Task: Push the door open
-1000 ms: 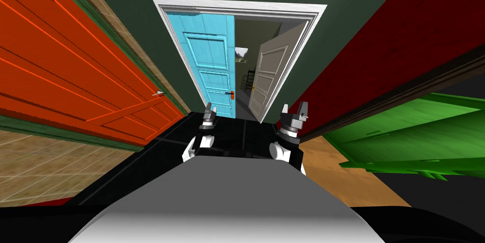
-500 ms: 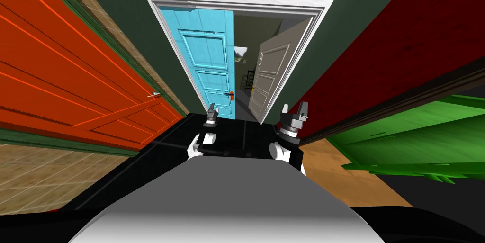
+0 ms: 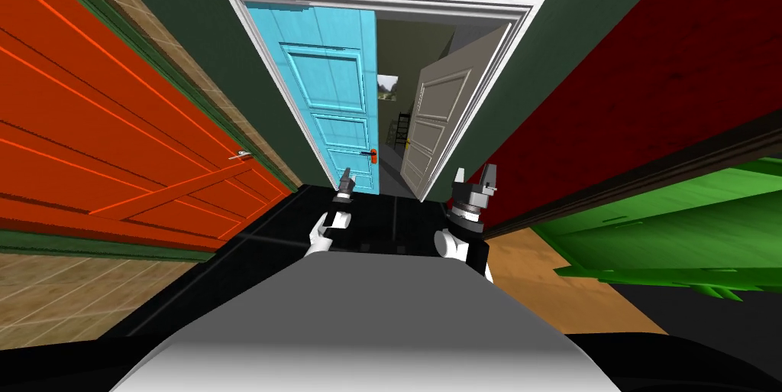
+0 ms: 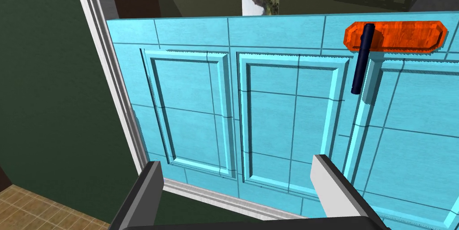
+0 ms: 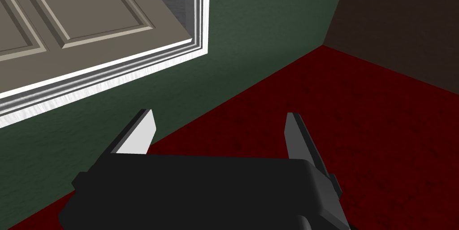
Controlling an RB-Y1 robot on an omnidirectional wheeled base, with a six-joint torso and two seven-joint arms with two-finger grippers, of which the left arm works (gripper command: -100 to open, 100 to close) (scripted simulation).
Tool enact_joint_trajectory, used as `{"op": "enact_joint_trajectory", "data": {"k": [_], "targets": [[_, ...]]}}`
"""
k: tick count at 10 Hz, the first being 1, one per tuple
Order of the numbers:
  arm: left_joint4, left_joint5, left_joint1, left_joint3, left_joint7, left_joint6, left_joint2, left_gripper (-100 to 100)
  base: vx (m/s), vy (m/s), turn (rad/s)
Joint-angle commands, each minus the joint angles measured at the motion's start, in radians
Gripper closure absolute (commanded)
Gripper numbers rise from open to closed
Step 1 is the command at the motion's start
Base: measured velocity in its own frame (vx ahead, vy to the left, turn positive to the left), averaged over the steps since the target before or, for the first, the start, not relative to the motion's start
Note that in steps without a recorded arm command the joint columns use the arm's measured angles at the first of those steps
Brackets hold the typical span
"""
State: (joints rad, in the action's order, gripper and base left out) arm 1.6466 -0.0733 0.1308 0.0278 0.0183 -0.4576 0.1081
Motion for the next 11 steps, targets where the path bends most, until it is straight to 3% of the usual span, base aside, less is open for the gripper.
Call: {"op": "enact_joint_trajectory", "data": {"k": [1, 3, 4, 6, 7, 11], "targets": [[-0.045, -0.009, -0.027, -0.001, 0.002, 0.004, 0.008, -100, 0.096, 0.041, -0.032], [-0.102, -0.018, -0.064, -0.001, 0.001, 0.004, 0.014, -100, 0.091, 0.031, -0.023], [-0.107, -0.018, -0.064, -0.001, 0.001, 0.004, 0.014, -100, 0.068, 0.016, -0.009], [-0.165, -0.028, -0.102, -0.001, 0.001, 0.004, 0.019, -100, 0.066, 0.021, -0.02], [-0.17, -0.028, -0.102, -0.001, 0.001, 0.004, 0.019, -100, 0.058, 0.016, -0.01], [-0.295, -0.046, -0.177, -0.002, 0.0, 0.005, 0.03, -100, 0.081, 0.03, -0.022]]}}
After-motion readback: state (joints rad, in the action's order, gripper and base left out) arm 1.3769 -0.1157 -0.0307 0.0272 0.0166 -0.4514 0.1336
